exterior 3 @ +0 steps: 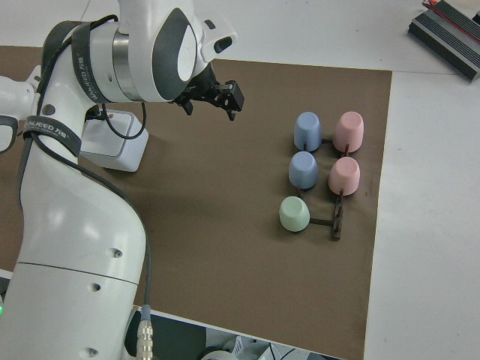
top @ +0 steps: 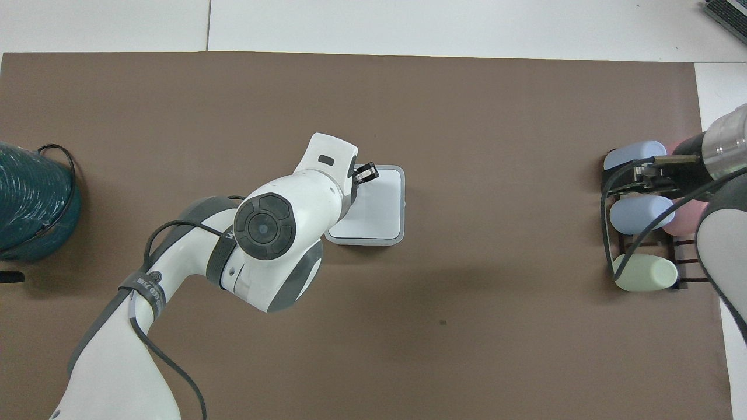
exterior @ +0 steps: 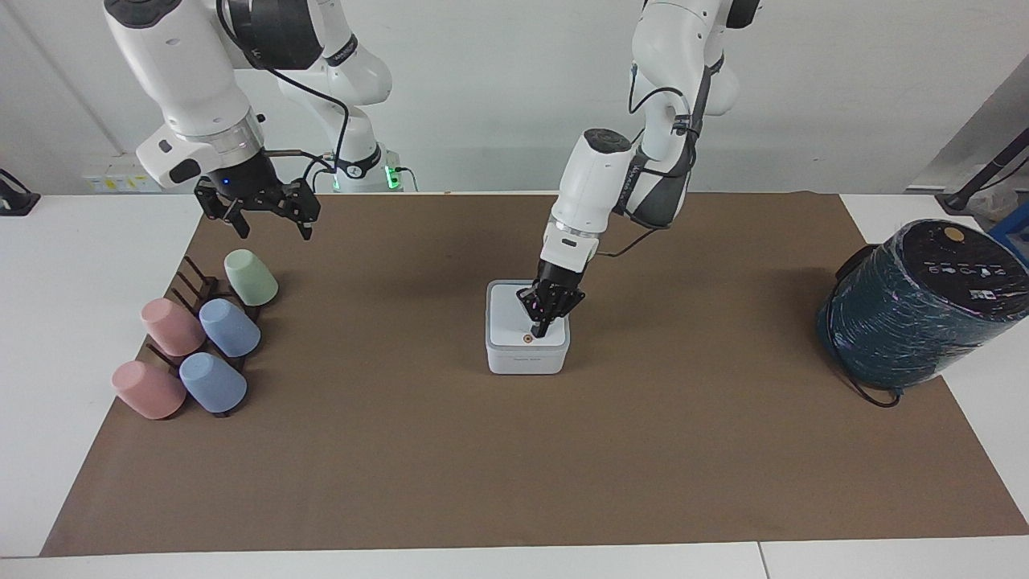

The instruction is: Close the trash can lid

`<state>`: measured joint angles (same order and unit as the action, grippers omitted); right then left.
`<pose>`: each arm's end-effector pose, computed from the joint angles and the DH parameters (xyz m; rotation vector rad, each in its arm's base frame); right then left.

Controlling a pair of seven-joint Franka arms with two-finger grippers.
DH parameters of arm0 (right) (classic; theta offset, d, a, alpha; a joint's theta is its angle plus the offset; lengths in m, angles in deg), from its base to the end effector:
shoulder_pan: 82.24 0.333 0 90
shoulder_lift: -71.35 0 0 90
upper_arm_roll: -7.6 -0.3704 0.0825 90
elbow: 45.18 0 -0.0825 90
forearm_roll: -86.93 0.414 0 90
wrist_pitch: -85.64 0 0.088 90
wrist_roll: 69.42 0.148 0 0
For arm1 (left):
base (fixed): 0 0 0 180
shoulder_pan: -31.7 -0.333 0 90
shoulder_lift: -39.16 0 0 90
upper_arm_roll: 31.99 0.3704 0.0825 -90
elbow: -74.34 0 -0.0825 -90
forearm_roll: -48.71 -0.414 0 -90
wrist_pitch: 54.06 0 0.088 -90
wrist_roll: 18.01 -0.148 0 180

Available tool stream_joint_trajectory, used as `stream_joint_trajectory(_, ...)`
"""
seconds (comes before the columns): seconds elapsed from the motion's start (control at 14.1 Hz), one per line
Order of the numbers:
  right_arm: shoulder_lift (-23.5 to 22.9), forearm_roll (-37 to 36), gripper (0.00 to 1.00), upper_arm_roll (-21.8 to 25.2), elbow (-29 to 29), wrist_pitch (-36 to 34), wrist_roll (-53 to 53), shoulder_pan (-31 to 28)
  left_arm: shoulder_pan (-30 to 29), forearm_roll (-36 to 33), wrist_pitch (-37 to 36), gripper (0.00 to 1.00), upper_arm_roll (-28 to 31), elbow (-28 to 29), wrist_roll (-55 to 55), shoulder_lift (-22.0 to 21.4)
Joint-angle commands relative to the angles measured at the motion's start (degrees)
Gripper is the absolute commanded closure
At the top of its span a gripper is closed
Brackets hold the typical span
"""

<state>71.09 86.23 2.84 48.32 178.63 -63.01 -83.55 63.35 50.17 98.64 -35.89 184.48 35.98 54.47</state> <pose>0.5877 0.0336 0.6090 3.1276 -0.0797 -0.0193 0.5783 -0.4092 0.4047 2.7072 0.4764 0.4400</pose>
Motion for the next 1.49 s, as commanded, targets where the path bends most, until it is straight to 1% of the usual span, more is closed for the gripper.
stream_joint_trajectory(0.0,0.52,0.35,0.00,-0.43,0.62,-0.35,-1.14,-0.80,0.34,0.04,1.10,0.91,0.04,-0.90,0.05,3.49)
stream_joint_trajectory(0.21,0.52,0.35,0.00,-0.52,0.62,-0.35,-1.14,-0.80,0.43,-0.14,1.11,0.91,0.12,-0.90,-0.03,4.29)
stream_joint_trajectory(0.35,0.52,0.35,0.00,-0.52,0.62,-0.35,-1.14,-0.80,-0.01,-0.23,-0.90,0.90,0.12,-2.73,-0.21,4.20)
stream_joint_trajectory(0.42,0.52,0.35,0.00,-0.43,0.62,-0.35,-1.14,-0.80,-0.45,-0.32,-4.05,0.90,0.12,-4.74,-0.56,4.20)
stream_joint_trajectory(0.64,0.52,0.35,0.00,-0.43,0.62,-0.35,-1.14,-0.80,-2.56,-0.23,-18.35,0.90,-0.14,-13.35,-1.18,3.42)
stream_joint_trajectory(0.78,0.52,0.35,0.00,-0.43,0.62,-0.35,-1.14,-0.80,-4.05,0.21,-25.93,0.90,-0.23,-18.10,-2.31,3.33)
stream_joint_trajectory(0.92,0.52,0.35,0.00,-0.43,0.62,-0.35,-1.14,-0.80,-5.89,0.38,-31.03,0.90,-0.31,-19.26,-4.94,2.28)
stream_joint_trajectory(1.06,0.52,0.35,0.00,-0.52,0.62,-0.35,-1.14,-0.80,-8.52,0.73,-37.96,0.90,-0.31,-19.79,-10.03,0.61)
stream_joint_trajectory(1.27,0.52,0.35,0.00,-0.52,0.62,-0.35,-1.14,-0.80,-13.70,1.79,-52.19,0.90,0.04,-24.00,-22.40,-0.63)
stream_joint_trajectory(1.35,0.52,0.35,0.00,-0.52,0.62,-0.35,-1.14,-0.80,-16.42,1.88,-55.63,0.90,0.04,-24.53,-26.80,-1.41)
stream_joint_trajectory(1.42,0.52,0.35,0.00,-0.43,0.62,-0.35,-1.14,-0.80,-18.80,2.14,-57.67,0.90,-0.05,-24.63,-30.67,-3.16)
